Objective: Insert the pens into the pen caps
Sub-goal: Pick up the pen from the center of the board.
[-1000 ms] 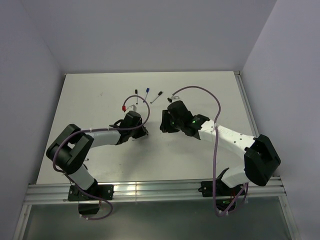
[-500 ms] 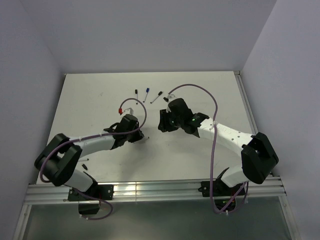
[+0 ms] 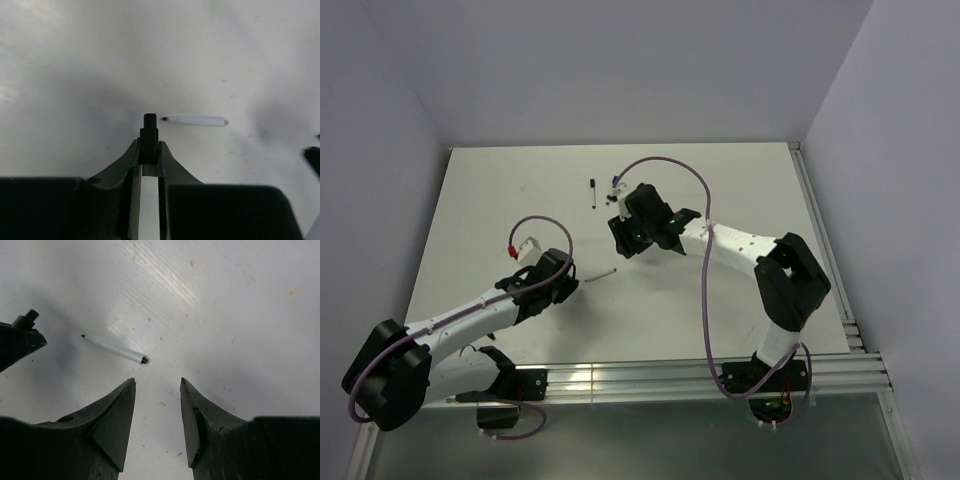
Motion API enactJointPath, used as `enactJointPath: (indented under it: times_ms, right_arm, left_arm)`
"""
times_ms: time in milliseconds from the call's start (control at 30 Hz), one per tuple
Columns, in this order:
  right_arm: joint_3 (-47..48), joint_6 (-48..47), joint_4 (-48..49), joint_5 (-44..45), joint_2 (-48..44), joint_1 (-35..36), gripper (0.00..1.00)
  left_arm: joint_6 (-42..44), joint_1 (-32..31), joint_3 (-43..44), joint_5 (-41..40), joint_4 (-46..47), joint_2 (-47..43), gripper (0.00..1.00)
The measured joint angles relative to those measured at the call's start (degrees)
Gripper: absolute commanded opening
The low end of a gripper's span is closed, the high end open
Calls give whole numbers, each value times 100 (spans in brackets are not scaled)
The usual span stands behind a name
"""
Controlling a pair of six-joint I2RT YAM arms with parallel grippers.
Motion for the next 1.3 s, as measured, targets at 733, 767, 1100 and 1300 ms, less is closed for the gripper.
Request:
enactJointPath:
  times_ms: [733,767,1100,1300]
  right_arm:
    - [1200,-1384,-389,-990,1591,426,56]
    - [1198,-1397,-389,-1010,1604,448,56]
    - [1123,-1397,-337,-1045,1692,581,56]
    - [1123,-1394,-334,-990,1729,636,56]
  left_arm:
    - [-1040,-33,-544,-22,-514,-275,0]
    - [-1040,-33,-544,-24,-527,-326,0]
    - [-1023,-33,-544,0,-538,-446,0]
    - [-986,-33,-544,0,-535,-446,0]
